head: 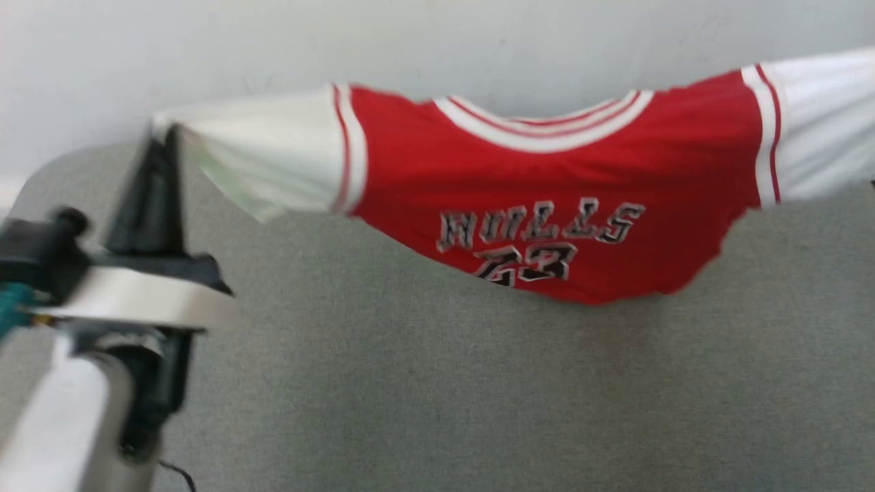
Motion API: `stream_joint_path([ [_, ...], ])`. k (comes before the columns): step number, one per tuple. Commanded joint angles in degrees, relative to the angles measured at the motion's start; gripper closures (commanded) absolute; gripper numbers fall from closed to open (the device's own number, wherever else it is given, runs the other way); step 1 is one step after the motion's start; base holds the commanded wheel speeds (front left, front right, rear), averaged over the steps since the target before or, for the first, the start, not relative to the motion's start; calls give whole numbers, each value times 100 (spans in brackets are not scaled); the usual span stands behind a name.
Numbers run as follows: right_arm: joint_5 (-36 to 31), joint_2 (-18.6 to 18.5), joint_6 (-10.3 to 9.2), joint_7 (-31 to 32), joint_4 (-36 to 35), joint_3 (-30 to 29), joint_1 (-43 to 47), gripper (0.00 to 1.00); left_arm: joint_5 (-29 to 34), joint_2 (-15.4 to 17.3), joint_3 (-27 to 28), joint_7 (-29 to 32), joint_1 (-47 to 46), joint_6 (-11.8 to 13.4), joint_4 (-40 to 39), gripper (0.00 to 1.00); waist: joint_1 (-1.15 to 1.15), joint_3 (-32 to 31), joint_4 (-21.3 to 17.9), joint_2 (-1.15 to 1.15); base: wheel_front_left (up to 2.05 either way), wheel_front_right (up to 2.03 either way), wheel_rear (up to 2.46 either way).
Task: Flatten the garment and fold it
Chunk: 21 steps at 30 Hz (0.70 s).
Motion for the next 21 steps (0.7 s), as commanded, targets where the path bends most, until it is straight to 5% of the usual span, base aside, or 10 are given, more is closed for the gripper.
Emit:
stream_joint_path([
  [1, 61, 37, -12, 79, -204, -28, -202, 100, 81, 164, 199, -13, -225, 116, -234, 100, 1, -216, -146, 0, 0, 0, 0],
  [14, 266, -101, -12, 348, -384, 508, -1623, 100, -8, 1008, 740, 562, -1483, -162, -446, 100, 1, 197, -280, 0, 0, 0, 0],
  [21, 403, -176, -12, 237, 192, 983, -2948, 100, -143, 1303, 585, 925, -2602, -645, 272, 100, 1, 965, -286, 0, 0, 0, 0],
])
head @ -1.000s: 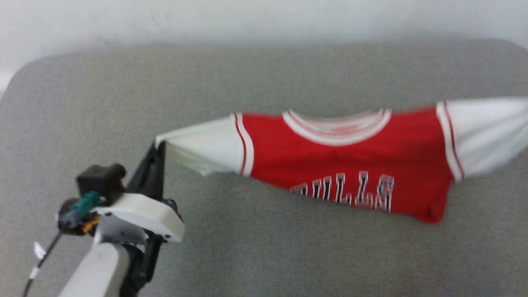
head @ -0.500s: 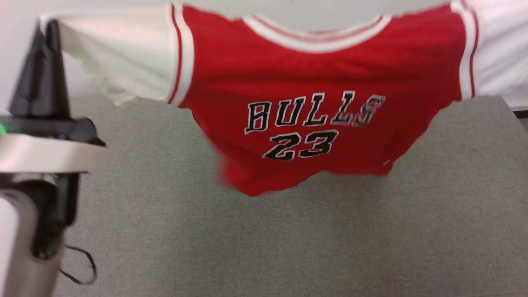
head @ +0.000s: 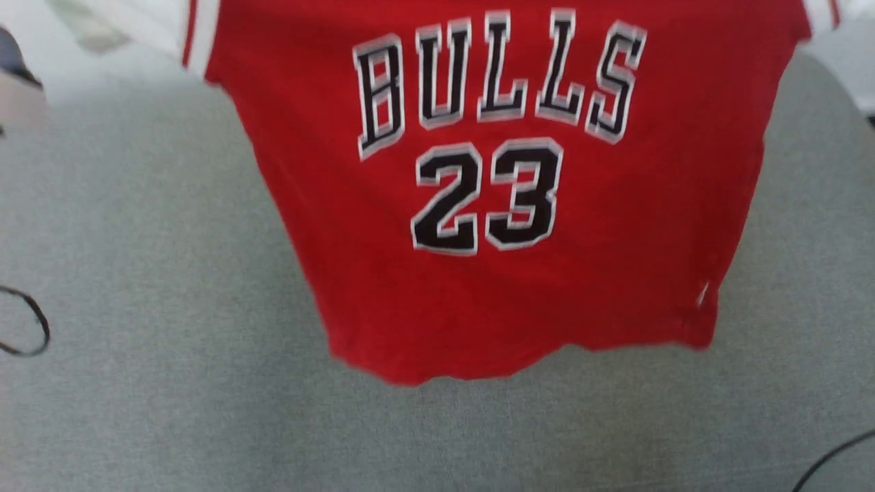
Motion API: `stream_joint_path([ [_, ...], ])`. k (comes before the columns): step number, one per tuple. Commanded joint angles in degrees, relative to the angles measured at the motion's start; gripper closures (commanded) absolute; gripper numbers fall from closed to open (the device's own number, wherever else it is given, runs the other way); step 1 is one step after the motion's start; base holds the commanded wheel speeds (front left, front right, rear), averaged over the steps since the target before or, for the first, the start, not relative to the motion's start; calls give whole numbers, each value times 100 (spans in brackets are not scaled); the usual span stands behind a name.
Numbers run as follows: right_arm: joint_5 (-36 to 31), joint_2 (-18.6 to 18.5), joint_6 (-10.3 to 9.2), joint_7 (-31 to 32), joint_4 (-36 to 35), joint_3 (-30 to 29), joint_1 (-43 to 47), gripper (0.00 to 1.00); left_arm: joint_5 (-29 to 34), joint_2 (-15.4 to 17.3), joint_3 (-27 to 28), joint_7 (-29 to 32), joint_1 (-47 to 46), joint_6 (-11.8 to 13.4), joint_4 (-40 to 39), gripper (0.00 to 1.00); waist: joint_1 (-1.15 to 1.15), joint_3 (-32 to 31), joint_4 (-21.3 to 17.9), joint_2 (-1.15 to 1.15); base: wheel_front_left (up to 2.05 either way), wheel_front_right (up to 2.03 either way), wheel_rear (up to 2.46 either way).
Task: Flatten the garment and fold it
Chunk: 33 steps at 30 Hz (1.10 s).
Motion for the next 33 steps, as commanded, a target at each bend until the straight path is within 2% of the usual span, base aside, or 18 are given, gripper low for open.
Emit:
stream_joint_path([
  [1, 10, -4, -12, -32, 30, 7, -74, 100, -16, 50, -9, 14, -79, -36, 32, 100, -1, 456, -8, 0, 0, 0, 0],
  [2, -22, -26, -12, -139, 280, 184, -511, 100, 8, 98, -114, 101, -469, -184, 319, 100, -1, 748, 8, 0, 0, 0, 0],
  [3, -22, -26, -12, -139, 280, 184, -511, 100, 8, 98, -114, 101, -469, -184, 319, 100, -1, 748, 8, 0, 0, 0, 0],
  [4, 0, 31, -12, -281, 576, 305, -951, 100, 4, 90, -206, 170, -894, -316, 653, 100, -1, 1042, 28, 0, 0, 0, 0],
  [6, 179, 279, -12, -359, 1015, 205, -1354, 100, -44, -8, -290, 164, -1339, -450, 1025, 100, -1, 1300, 56, 0, 0, 0, 0],
  [8, 186, 358, -12, -389, 1207, 196, -1564, 100, -105, -93, -315, 145, -1573, -517, 1215, 100, -1, 1443, 69, 0, 0, 0, 0],
  [13, -96, 659, -12, -788, 2146, 238, -2600, 100, 8, -305, -508, -90, -2762, -801, 2208, 100, -1, 2020, 103, 0, 0, 0, 0],
  [22, -681, 1303, -12, -1790, 3692, -141, -4162, 100, 339, -799, -589, -1114, -4792, -874, 3700, 100, -1, 2718, 210, 0, 0, 0, 0],
  [27, -703, 1601, -12, -2407, 4322, -349, -4436, 100, 384, -1102, -729, -1582, -5178, -988, 4411, 100, -1, 2957, 314, 0, 0, 0, 0],
  [33, -585, 1757, -12, -2898, 4883, -255, -4041, 100, 370, -1350, -931, -1928, -4765, -1135, 5021, 100, -1, 3008, 401, 0, 0, 0, 0],
])
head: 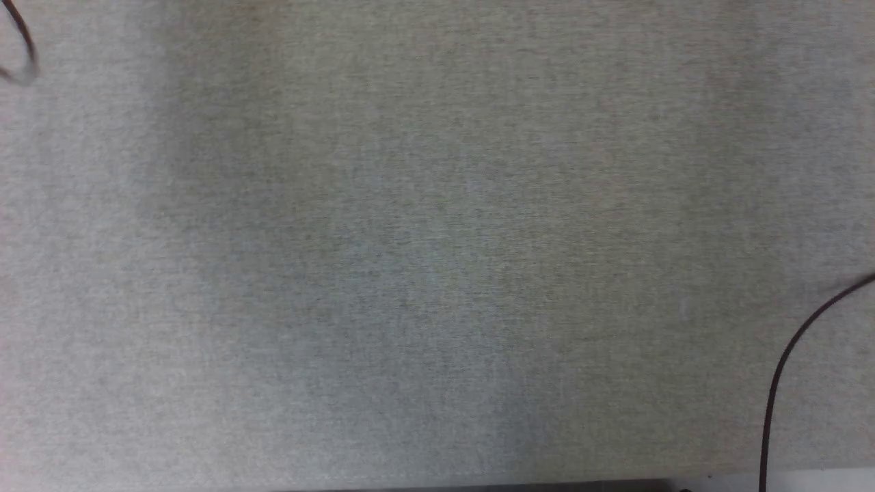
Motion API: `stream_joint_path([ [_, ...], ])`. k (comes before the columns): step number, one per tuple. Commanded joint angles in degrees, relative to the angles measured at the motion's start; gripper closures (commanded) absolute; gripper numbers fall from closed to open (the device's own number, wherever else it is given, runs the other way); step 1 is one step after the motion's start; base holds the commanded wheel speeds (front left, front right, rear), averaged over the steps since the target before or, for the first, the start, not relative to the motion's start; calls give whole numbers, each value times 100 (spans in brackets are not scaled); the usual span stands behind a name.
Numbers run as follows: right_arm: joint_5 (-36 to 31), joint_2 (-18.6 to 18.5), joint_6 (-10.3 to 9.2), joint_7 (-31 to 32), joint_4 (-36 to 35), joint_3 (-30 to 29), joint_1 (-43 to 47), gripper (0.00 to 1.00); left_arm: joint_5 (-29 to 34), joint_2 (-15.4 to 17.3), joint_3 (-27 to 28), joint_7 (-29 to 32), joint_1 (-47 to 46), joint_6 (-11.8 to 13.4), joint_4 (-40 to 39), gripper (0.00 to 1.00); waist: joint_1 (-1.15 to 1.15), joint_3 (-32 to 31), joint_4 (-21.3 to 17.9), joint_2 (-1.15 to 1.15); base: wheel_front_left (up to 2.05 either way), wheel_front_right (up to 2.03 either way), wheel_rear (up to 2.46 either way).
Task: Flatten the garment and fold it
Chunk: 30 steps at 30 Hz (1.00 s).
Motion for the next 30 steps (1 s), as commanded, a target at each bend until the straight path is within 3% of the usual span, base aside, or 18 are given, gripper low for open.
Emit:
stream_joint_path([
  [1, 47, 13, -12, -59, 53, 19, 134, 100, 19, -25, -19, -58, 155, -58, 41, 100, -1, 11, 62, 0, 0, 0, 0],
  [8, 450, 67, -12, -403, 306, 556, 1403, 100, -83, -166, -263, -221, 1626, -221, 243, 100, -1, -549, 102, 0, 0, 0, 0],
  [16, 1683, -168, -12, -267, -345, 1397, 3707, 100, -630, -80, -651, 33, 4064, -330, -214, 100, -1, -1813, 74, 0, 0, 0, 0],
  [24, 2583, -1023, -12, 142, -1462, 1867, 5957, 100, -974, 589, -1071, 916, 6317, -336, -1323, 100, -1, -2789, 74, 0, 0, 0, 0],
  [30, 2542, -1401, -12, 282, -1635, 1796, 7167, 100, -1097, 1052, -1124, 1340, 7417, -60, -1922, 100, -1, -3221, 75, 0, 0, 0, 0],
])
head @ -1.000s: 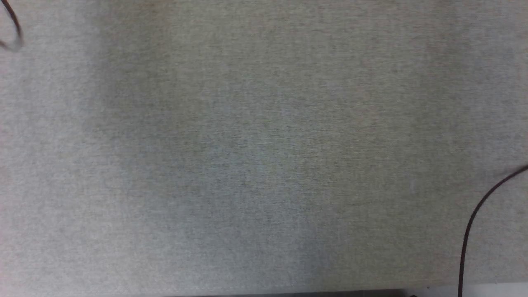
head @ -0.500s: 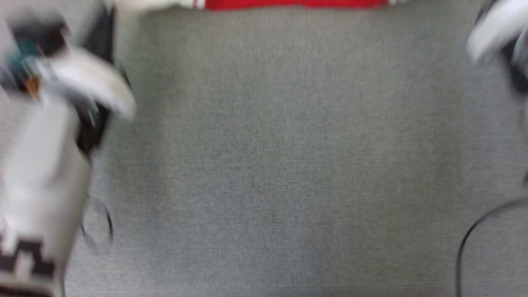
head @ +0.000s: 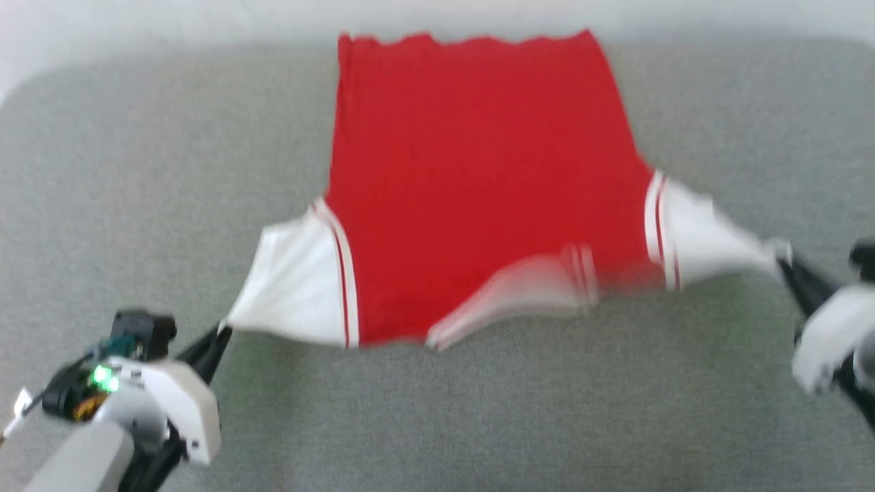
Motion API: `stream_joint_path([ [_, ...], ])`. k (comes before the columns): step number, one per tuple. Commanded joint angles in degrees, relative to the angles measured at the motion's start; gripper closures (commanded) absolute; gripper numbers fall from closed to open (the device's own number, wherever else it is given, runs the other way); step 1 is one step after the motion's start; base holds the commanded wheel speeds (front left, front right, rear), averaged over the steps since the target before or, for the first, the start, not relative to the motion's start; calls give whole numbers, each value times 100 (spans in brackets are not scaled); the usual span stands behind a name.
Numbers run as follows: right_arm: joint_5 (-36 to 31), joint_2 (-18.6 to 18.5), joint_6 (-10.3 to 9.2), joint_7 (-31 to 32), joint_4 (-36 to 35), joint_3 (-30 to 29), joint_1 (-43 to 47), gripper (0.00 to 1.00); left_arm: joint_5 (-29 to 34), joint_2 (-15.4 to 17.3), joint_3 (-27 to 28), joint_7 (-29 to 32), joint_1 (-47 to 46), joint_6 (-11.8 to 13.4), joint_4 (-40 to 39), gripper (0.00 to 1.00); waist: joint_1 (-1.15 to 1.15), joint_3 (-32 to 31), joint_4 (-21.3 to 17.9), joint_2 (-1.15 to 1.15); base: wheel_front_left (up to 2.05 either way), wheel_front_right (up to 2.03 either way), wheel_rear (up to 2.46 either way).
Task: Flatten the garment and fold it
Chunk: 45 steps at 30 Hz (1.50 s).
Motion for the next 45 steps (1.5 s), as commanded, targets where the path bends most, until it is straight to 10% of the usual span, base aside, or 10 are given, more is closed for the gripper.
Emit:
stream_joint_path([
  [1, -26, -58, -13, 72, -18, 4, 196, 100, -100, 57, 9, 66, 161, 93, -53, 100, 3, -531, -11, 0, 0, 0, 0],
  [22, 653, -652, -13, 1961, -1631, -412, 2550, 100, -860, 337, -150, 1001, 1874, 502, -1384, 100, 3, -957, 198, 0, 0, 0, 0],
  [23, 637, -643, -13, 1968, -1704, -488, 2543, 10, -901, 291, -151, 1032, 1872, 530, -1472, 100, 3, -910, 223, 0, 0, 0, 0],
  [24, 643, -631, -13, 2027, -1754, -570, 2532, 0, -942, 244, -145, 1058, 1860, 561, -1565, 100, 3, -861, 252, 0, 0, 0, 0],
  [45, 212, -342, -13, 3955, -2329, -1843, -500, 0, -446, -569, -400, 1046, 1656, 1755, -3988, 100, 3, 1393, 1484, 0, 0, 0, 0],
])
